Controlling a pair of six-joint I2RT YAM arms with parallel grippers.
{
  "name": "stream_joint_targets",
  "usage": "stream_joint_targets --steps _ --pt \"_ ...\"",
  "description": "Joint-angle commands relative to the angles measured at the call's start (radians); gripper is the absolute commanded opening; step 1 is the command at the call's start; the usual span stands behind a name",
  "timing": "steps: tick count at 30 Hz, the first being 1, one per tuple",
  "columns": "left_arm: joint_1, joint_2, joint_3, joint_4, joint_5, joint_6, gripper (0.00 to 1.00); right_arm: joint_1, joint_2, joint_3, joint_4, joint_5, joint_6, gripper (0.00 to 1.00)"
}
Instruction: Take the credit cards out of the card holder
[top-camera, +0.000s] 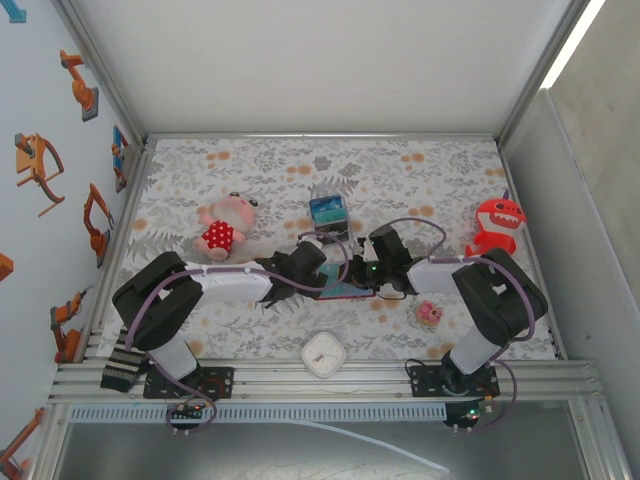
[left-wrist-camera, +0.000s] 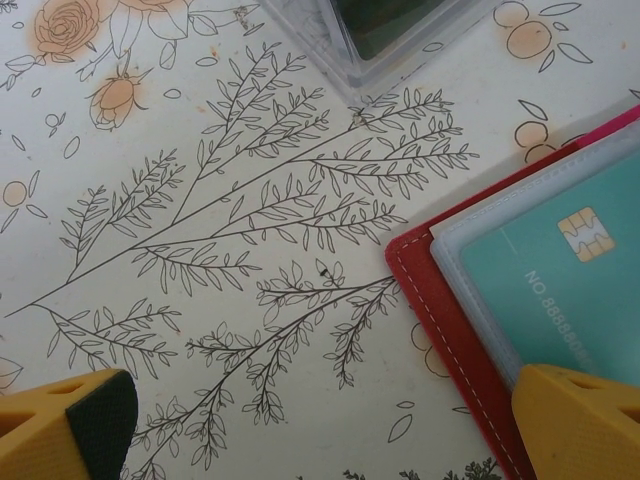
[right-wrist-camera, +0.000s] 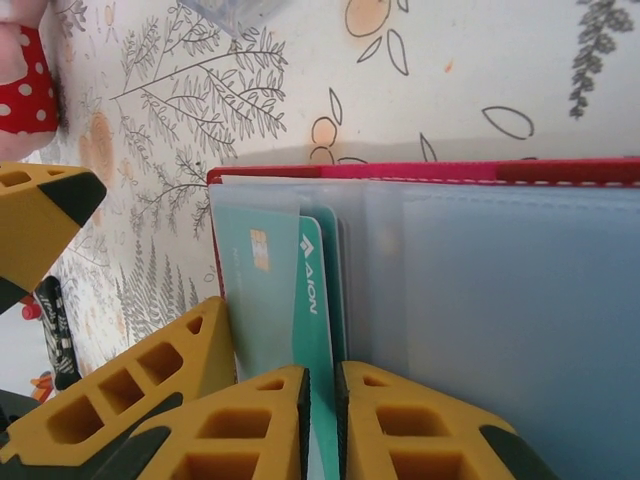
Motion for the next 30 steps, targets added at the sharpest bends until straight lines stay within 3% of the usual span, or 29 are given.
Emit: stream_joint_targets --steps 1,9,14,22,30 --pt "-0.013 0.024 0.019 -0.039 0.006 -0.003 0.97 -0.001 0.007 -0.009 0.058 -0.042 0.013 0.14" --pt "-0.014 0.023 0.023 -0.041 0.005 -0.002 0.97 -0.001 0.020 -0.022 0.091 -0.056 0.021 0.12" --pt "-0.016 0.019 0.023 -0.045 -0.001 -0.005 0.97 -0.004 0.017 -0.037 0.101 -0.042 0.022 0.03" --pt "-0.016 0.017 0.019 -0.056 -0.021 -0.006 0.97 -0.039 -0.004 -0.058 0.091 -0.022 0.015 0.00" --pt "-0.015 0.008 0.011 -0.058 -0.036 -0.004 0.97 -0.048 -0.063 -0.011 -0.100 0.059 -0.075 0.00"
